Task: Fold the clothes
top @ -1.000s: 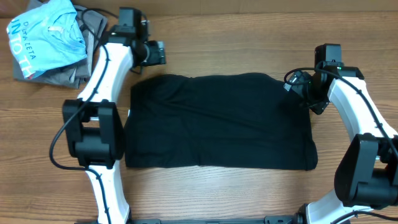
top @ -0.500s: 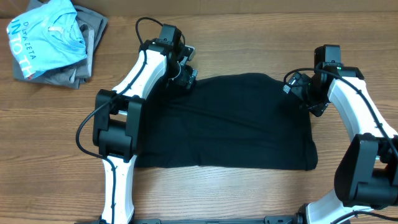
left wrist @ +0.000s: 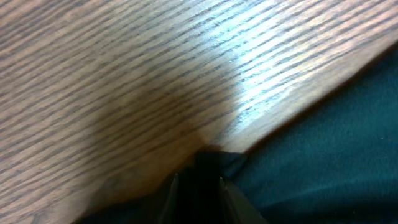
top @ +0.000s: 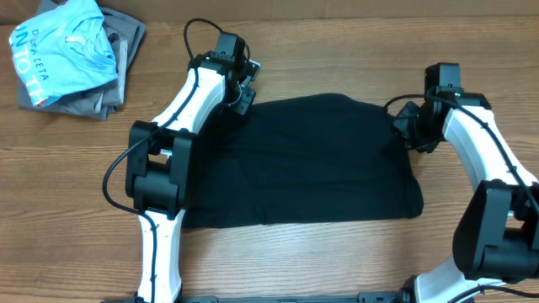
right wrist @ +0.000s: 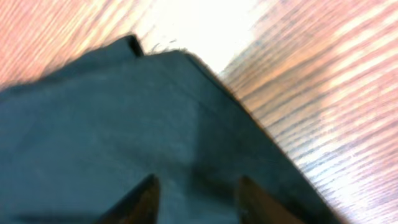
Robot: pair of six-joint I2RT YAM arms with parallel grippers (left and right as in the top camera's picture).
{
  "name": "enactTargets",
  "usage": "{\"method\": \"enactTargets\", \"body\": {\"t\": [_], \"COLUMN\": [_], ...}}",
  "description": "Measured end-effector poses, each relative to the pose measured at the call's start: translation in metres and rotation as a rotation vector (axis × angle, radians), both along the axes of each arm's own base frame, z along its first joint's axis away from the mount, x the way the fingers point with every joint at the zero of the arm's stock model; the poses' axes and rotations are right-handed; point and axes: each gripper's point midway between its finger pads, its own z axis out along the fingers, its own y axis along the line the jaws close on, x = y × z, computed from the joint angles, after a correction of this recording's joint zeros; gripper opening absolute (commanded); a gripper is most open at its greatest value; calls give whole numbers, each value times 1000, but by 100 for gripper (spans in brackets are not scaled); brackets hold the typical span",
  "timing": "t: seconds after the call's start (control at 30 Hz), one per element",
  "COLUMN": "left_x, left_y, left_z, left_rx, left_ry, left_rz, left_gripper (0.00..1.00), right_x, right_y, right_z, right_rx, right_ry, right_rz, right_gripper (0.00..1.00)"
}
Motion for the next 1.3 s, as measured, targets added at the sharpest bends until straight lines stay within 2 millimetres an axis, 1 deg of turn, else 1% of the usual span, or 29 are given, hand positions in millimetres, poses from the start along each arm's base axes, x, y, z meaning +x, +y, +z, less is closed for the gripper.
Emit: {"method": "enactTargets", "body": {"t": [0.17, 0.3, 0.4, 0.43, 0.47, 0.5, 0.53, 0.6, 0.63, 0.67, 0.83, 0.97, 1.03, 1.13, 1.3], "left_x": [3, 8, 8, 8, 8, 8, 8, 8, 8, 8, 10, 14, 19, 30, 56], "left_y": [1, 1, 1, 1, 1, 2, 2, 2, 2, 2, 3, 9, 16, 26, 47], "left_z": [4, 9, 9, 9, 9, 9, 9, 9, 9, 9, 9, 11, 17, 32, 74], "left_rx": [4, 7, 10, 10, 11, 12, 13, 13, 12, 12, 12, 32, 43, 44, 26], "left_ry": [-10, -28, -29, -30, -30, -30, -30, -30, -30, -31, -38, -50, -61, -95, -181], "left_rz": [4, 7, 8, 8, 8, 9, 9, 11, 12, 14, 16, 30, 48, 82, 157], "left_gripper": [26, 33, 33, 33, 31, 26, 21, 16, 12, 5, 4, 4, 4, 4, 5], "right_x": [-2, -8, -10, -12, -15, -18, -16, -15, -15, -15, -14, -15, -15, -15, -15], "right_y": [1, 4, 6, 6, 7, 7, 7, 7, 7, 7, 7, 7, 7, 6, 6], "right_z": [-20, -39, -49, -52, -58, -63, -63, -65, -65, -65, -65, -65, -65, -65, -65], "right_rx": [1, 18, 31, 33, 37, 39, 39, 40, 40, 40, 41, 42, 42, 42, 40], "right_ry": [-9, 17, 29, 37, 52, 71, 66, 67, 67, 68, 72, 74, 74, 75, 76], "right_rz": [1, 5, 8, 6, 6, 5, 6, 4, 3, 2, -2, -10, -12, -17, -21], "right_gripper": [19, 11, 4, 4, 4, 4, 4, 4, 4, 4, 4, 4, 4, 4, 4]}}
